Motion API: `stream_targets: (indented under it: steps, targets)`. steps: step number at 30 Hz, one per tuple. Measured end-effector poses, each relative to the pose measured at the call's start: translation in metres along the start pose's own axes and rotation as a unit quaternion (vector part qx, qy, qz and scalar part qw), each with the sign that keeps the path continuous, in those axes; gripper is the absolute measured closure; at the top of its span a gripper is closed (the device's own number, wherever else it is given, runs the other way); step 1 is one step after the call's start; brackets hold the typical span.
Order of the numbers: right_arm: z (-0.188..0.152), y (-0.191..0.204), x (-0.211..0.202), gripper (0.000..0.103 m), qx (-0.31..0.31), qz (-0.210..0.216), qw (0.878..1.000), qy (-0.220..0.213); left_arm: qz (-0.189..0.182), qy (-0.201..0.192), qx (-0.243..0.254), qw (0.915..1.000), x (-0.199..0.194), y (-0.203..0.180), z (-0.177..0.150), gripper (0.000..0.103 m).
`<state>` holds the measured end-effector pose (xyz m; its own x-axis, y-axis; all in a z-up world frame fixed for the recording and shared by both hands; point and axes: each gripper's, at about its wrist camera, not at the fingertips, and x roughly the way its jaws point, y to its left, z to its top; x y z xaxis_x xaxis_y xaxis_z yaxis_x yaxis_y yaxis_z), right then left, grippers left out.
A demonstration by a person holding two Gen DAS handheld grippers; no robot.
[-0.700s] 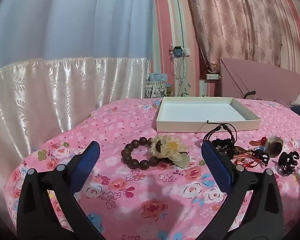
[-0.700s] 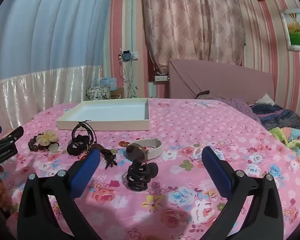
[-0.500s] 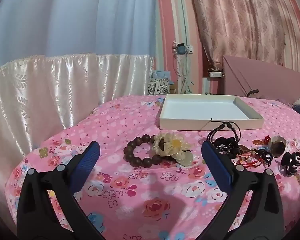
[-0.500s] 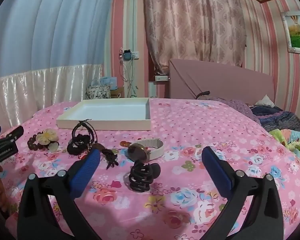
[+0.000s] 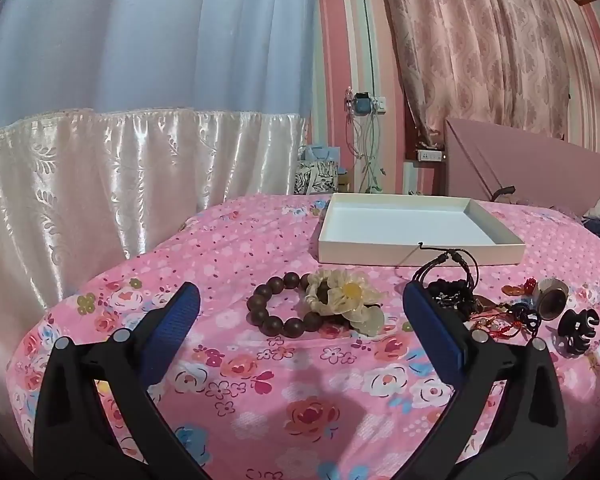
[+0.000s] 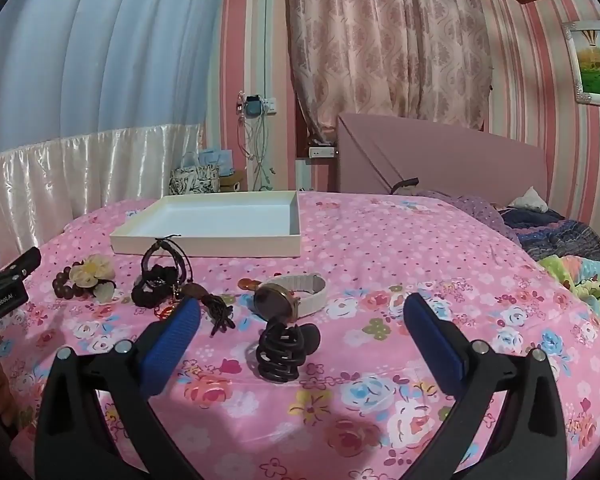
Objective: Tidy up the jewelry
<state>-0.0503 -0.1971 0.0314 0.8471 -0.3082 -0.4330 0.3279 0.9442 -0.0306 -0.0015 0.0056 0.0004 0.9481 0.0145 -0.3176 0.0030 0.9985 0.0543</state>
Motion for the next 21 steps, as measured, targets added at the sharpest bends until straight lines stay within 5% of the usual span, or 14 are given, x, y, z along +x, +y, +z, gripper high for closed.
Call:
stream_targets:
  steps: [21]
  targets:
    - [-0.001, -0.012, 0.012, 0.002, 0.036, 0.035, 0.999, 0.018, 0.013, 0.006, 0.022, 0.9997, 0.005, -0.010, 0.000, 0.003]
